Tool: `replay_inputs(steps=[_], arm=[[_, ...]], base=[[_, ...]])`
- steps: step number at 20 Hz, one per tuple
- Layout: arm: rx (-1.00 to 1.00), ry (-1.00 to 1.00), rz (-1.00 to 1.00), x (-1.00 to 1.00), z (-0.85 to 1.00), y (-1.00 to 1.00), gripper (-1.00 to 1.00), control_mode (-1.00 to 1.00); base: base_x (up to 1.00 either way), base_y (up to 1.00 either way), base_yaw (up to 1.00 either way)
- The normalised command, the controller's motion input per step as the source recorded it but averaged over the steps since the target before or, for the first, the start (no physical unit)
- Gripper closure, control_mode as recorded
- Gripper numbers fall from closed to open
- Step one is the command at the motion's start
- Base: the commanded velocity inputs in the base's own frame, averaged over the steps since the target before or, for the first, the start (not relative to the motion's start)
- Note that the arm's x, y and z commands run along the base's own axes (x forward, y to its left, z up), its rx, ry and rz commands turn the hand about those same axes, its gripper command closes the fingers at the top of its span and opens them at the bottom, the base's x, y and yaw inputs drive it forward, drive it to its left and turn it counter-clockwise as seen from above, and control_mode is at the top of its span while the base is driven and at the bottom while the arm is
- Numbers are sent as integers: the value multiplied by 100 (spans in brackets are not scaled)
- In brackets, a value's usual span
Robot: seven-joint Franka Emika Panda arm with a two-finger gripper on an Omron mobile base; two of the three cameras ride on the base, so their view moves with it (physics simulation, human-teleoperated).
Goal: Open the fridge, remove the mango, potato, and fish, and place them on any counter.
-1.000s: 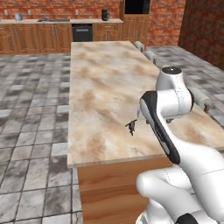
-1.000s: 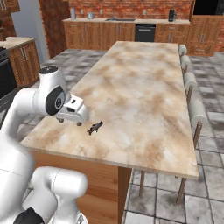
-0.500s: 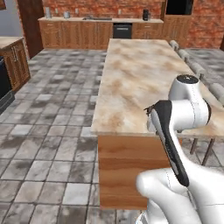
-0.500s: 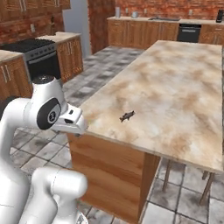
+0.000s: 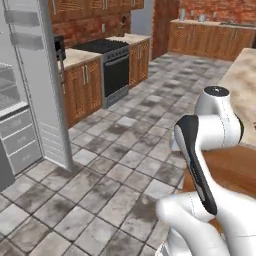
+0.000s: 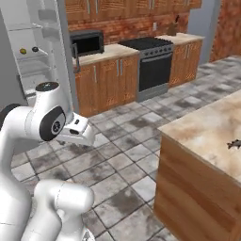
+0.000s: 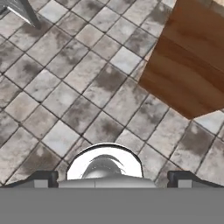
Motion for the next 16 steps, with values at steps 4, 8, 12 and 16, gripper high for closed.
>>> replay_inputs(steps=[4,8,12,16], arm=[[0,0,0,0,0,0,-100,100],[0,0,0,0,0,0,-100,100],[0,0,0,0,0,0,-100,100],[0,0,0,0,0,0,-100,100]], base=[[-26,77,81],[22,52,73],[87,25,57],[100,2,35]])
